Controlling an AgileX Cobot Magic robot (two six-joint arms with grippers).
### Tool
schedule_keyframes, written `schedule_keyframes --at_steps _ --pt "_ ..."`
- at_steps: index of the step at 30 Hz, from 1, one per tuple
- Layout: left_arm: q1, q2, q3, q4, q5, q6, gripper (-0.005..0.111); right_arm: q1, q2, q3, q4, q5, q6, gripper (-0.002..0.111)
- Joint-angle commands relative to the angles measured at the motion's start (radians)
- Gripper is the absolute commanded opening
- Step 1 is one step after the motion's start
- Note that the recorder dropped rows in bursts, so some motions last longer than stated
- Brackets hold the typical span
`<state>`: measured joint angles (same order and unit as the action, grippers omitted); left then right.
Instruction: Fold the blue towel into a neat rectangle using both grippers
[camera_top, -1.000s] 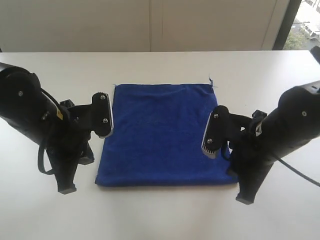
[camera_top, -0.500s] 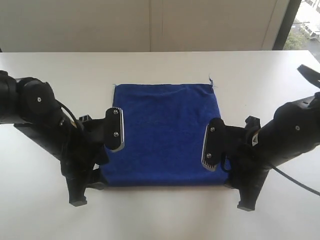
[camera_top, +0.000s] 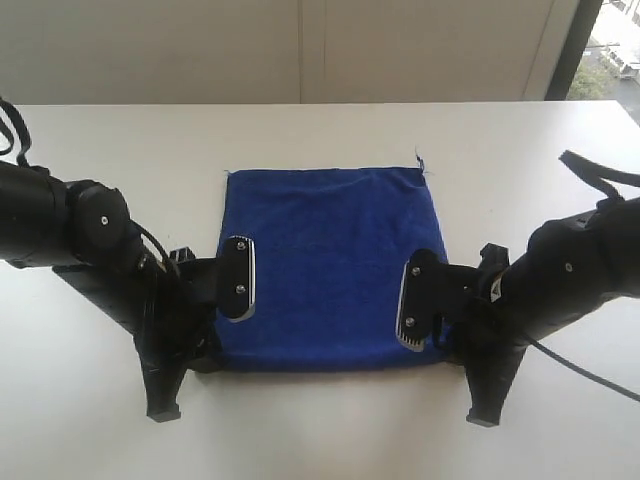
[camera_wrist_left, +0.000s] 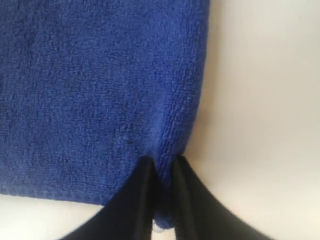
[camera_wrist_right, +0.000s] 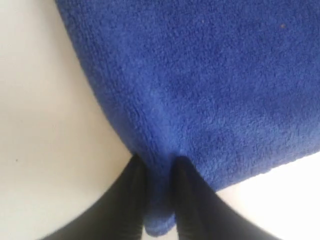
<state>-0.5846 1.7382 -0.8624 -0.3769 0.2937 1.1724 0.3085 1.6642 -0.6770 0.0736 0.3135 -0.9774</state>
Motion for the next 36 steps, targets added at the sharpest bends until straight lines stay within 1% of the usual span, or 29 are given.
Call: schedule_keyframes --at_steps 1,5,11,13,15,17,18,22,24,27,29,30,32,36 --pt "-0.005 0.004 0.005 0.022 0.020 0.002 0.000 0.002 -0.016 0.001 -0.043 0.041 -0.014 0.000" --pt "-0.005 -0.057 0.000 0.026 0.053 -0.051 0.000 0.002 -0.095 0.001 -0.051 0.123 -0.014 0.000" --pt "-0.008 -0.181 0.000 0.015 0.227 -0.079 0.000 0.035 -0.239 0.001 -0.042 0.286 -0.007 0.000" --pt "-0.008 -0.220 0.000 0.004 0.261 -0.081 0.000 0.052 -0.276 0.001 -0.042 0.319 0.015 0.000" --pt "-0.008 -0.247 0.000 0.004 0.266 -0.081 0.000 0.061 -0.310 0.001 -0.042 0.328 0.018 0.000" --pt "-0.008 -0.276 0.000 0.004 0.229 -0.094 0.000 0.061 -0.335 -0.001 -0.053 0.306 0.027 0.000" --pt "-0.008 -0.288 0.000 0.004 0.190 -0.107 0.000 0.061 -0.343 -0.003 -0.074 0.283 0.047 0.000" --pt "-0.008 -0.307 0.000 0.004 -0.025 -0.150 0.000 0.061 -0.356 -0.002 -0.177 0.134 0.201 0.000" --pt "-0.007 -0.305 0.000 0.004 -0.107 -0.168 0.000 0.061 -0.356 -0.002 -0.239 0.050 0.276 0.000" --pt "-0.005 -0.294 0.000 0.004 -0.190 -0.180 0.000 0.061 -0.353 -0.008 -0.340 -0.039 0.364 0.000" --pt "-0.005 -0.282 -0.002 0.004 -0.256 -0.189 0.000 0.055 -0.337 -0.028 -0.384 -0.045 0.409 0.000" --pt "-0.005 -0.271 -0.009 0.004 -0.279 -0.194 0.000 0.047 -0.324 -0.042 -0.396 -0.047 0.428 0.000" --pt "0.008 -0.252 -0.037 0.004 -0.284 -0.199 0.000 0.029 -0.296 -0.073 -0.406 -0.048 0.452 0.000" --pt "0.056 -0.195 -0.113 0.004 -0.294 -0.210 0.000 -0.011 -0.214 -0.151 -0.406 -0.064 0.455 0.000"
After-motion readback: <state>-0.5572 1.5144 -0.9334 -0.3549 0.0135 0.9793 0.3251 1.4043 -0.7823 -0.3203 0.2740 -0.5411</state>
